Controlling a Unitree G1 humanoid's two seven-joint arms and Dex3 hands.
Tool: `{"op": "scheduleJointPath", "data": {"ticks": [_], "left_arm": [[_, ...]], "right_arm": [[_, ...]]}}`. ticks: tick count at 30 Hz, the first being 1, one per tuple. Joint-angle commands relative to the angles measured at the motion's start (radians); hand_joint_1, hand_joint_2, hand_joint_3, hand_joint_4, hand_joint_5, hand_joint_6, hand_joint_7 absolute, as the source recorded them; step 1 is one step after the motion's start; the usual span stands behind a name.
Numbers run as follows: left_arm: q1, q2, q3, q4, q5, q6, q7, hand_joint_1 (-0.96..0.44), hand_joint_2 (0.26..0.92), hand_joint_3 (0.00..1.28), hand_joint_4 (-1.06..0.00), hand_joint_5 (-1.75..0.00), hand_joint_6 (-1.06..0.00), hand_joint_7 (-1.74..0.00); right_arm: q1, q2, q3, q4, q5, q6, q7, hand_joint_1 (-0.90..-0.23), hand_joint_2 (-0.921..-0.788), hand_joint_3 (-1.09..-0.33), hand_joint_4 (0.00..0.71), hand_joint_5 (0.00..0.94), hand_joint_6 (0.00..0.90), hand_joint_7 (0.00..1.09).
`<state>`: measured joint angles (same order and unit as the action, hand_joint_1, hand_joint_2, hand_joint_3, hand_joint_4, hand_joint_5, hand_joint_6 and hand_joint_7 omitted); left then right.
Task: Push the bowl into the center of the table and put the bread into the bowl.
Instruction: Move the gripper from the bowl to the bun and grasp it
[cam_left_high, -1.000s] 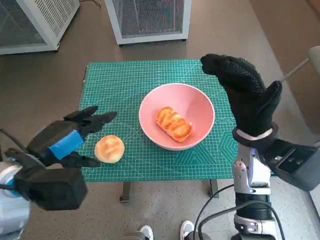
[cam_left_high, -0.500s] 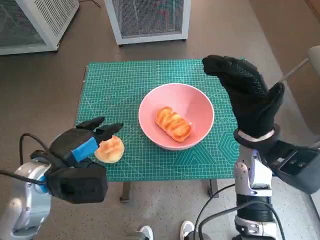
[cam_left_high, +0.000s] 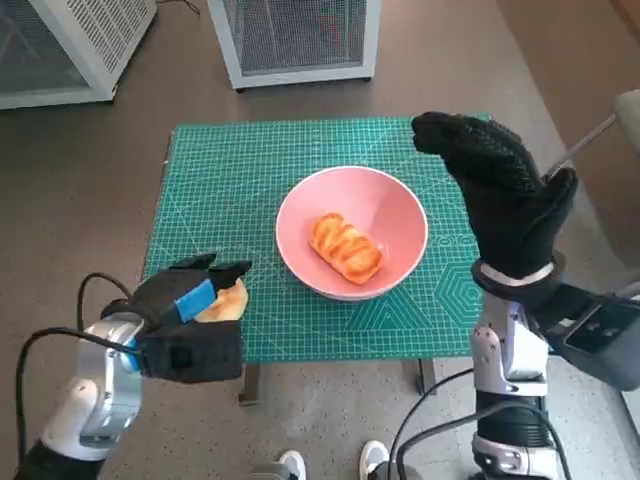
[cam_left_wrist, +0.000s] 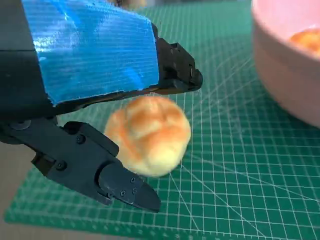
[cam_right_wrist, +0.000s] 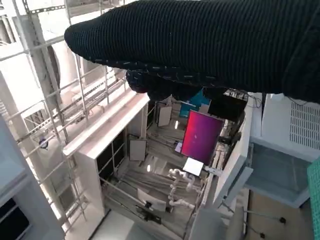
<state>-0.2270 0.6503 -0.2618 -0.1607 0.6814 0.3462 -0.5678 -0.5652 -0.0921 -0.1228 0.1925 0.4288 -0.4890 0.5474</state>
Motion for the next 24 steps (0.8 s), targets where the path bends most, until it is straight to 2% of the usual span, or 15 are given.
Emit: {"op": "scheduleJointPath", "data": {"ticks": [1,6,9,15,16,17,18,19,20,21,22,24], "left_arm": [[-0.013,-0.019,-0.017,0.038,0.015,0.022,0.001,-0.11,0.742,0.0,-0.15,-0.01,-0.27,-0.01],[-0.021,-0.038,-0.027,0.083,0.02,0.019,0.03,-0.03,0.745,0.0,-0.2,-0.02,-0.29,-0.02],[-0.026,-0.044,-0.033,0.111,0.028,0.002,0.059,0.03,0.763,0.01,-0.27,-0.03,-0.34,-0.03],[-0.028,-0.044,-0.035,0.12,0.027,-0.004,0.069,0.05,0.774,0.01,-0.32,-0.02,-0.37,-0.02],[-0.027,-0.044,-0.035,0.123,0.029,-0.011,0.08,0.06,0.774,0.01,-0.32,-0.01,-0.37,-0.02],[-0.023,-0.037,-0.039,0.139,0.044,-0.046,0.127,0.07,0.787,0.02,-0.35,-0.03,-0.4,-0.03],[-0.02,-0.031,-0.042,0.15,0.055,-0.073,0.162,0.08,0.803,0.04,-0.45,-0.08,-0.48,-0.07],[-0.018,-0.025,-0.045,0.16,0.066,-0.101,0.195,0.09,0.831,0.05,-0.56,-0.21,-0.56,-0.23],[-0.017,-0.021,-0.046,0.167,0.072,-0.119,0.216,0.09,0.831,0.05,-0.56,-0.21,-0.56,-0.23],[-0.015,-0.018,-0.044,0.169,0.073,-0.134,0.23,0.06,0.864,0.07,-0.61,-0.55,-0.56,-0.59],[-0.013,-0.016,-0.042,0.171,0.074,-0.145,0.241,0.04,0.884,0.07,-0.64,-0.76,-0.56,-0.82],[-0.008,-0.013,-0.034,0.167,0.072,-0.169,0.259,0.02,0.902,0.07,-0.67,-0.94,-0.57,-1.02]], "right_arm": [[0.029,-0.007,-0.002,0.0,0.006,0.016,0.011,-0.392,-0.92,-0.501,0.537,0.239,0.256,0.85],[0.032,-0.007,-0.001,-0.001,0.005,0.014,0.012,-0.39,-0.921,-0.501,0.536,0.243,0.248,0.85],[0.031,-0.006,0.0,-0.001,0.005,0.014,0.012,-0.391,-0.921,-0.501,0.535,0.245,0.245,0.85],[0.031,-0.006,0.0,-0.001,0.005,0.015,0.012,-0.392,-0.921,-0.501,0.533,0.249,0.243,0.85],[0.032,-0.007,0.0,-0.002,0.005,0.016,0.012,-0.392,-0.921,-0.501,0.533,0.249,0.242,0.85],[0.032,-0.007,0.0,-0.003,0.005,0.018,0.01,-0.393,-0.921,-0.501,0.532,0.25,0.242,0.85],[0.033,-0.008,-0.001,-0.004,0.005,0.02,0.009,-0.392,-0.921,-0.501,0.533,0.251,0.241,0.85],[0.033,-0.008,-0.001,-0.004,0.005,0.022,0.009,-0.392,-0.921,-0.5,0.535,0.253,0.241,0.85],[0.034,-0.007,-0.001,-0.004,0.004,0.022,0.009,-0.392,-0.921,-0.5,0.535,0.253,0.241,0.85],[0.034,-0.007,-0.001,-0.003,0.005,0.022,0.009,-0.392,-0.921,-0.5,0.537,0.255,0.239,0.85],[0.034,-0.007,-0.001,-0.002,0.005,0.022,0.009,-0.393,-0.921,-0.499,0.539,0.257,0.238,0.85],[0.035,-0.006,-0.001,-0.001,0.005,0.021,0.01,-0.393,-0.921,-0.499,0.542,0.259,0.237,0.85]]}}
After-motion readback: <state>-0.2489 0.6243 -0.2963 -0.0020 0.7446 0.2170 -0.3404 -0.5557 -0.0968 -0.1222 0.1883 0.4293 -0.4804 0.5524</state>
